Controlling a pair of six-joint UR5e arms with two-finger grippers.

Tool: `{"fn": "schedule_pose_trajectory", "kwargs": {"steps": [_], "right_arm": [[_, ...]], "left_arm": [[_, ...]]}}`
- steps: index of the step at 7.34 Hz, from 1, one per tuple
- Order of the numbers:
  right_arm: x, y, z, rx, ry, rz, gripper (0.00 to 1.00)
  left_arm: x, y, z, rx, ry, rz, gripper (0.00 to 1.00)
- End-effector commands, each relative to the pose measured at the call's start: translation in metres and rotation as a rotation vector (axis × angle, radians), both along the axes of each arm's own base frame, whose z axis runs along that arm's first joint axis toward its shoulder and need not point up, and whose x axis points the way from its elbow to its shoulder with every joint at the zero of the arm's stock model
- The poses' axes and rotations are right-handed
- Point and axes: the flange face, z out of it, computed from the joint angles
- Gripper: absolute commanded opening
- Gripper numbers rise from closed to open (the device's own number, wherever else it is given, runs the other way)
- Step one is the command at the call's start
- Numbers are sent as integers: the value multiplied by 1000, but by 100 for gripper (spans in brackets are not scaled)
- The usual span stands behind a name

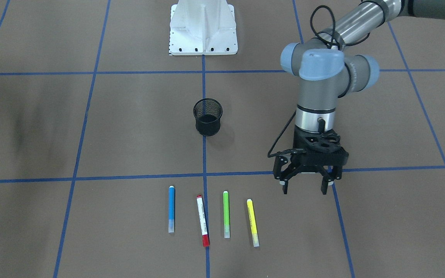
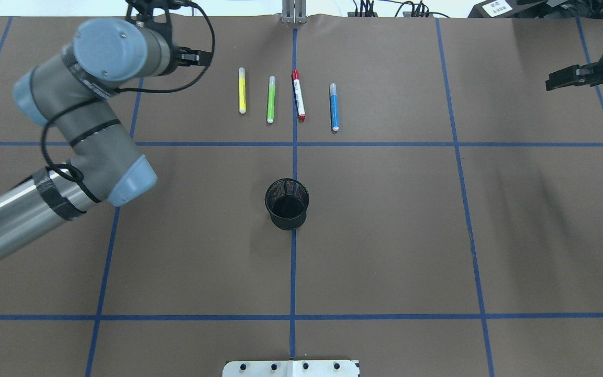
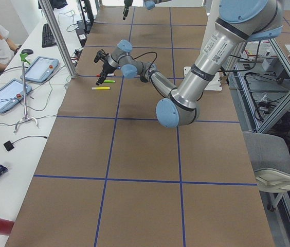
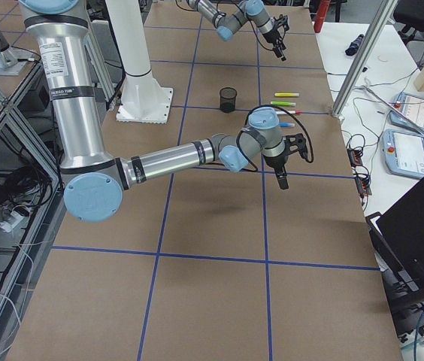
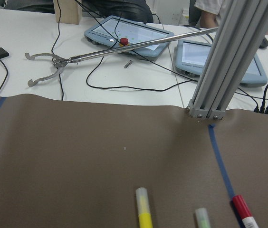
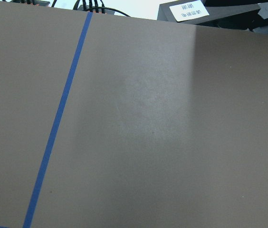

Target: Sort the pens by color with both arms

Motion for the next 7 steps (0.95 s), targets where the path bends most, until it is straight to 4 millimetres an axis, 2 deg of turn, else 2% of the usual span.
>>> {"fn": "schedule_pose_trajectory", "kwargs": {"steps": [1, 2, 3, 4, 5, 6, 7], "right_arm": [[41, -9, 13, -41, 36, -62, 98], [59, -18, 10, -61, 62, -99, 98], [71, -25, 14, -126, 46, -149, 98], [85, -30, 41, -147, 38, -199, 98], [100, -35, 64, -190, -4, -206, 98], [111, -36, 84, -217, -46, -219, 98], [118, -37, 91, -236, -68, -213, 98]], "left_arm": [[-125, -25, 65, -190, -49, 216, 99], [-185, -28, 112, -242, -72, 319, 99], [-238, -25, 151, -256, -94, 393, 99], [-289, -17, 186, -276, -69, 421, 99], [-325, -2, 226, -341, 42, 422, 99], [-356, 19, 255, -382, 126, 401, 99], [-366, 33, 281, -420, 128, 385, 99]]}}
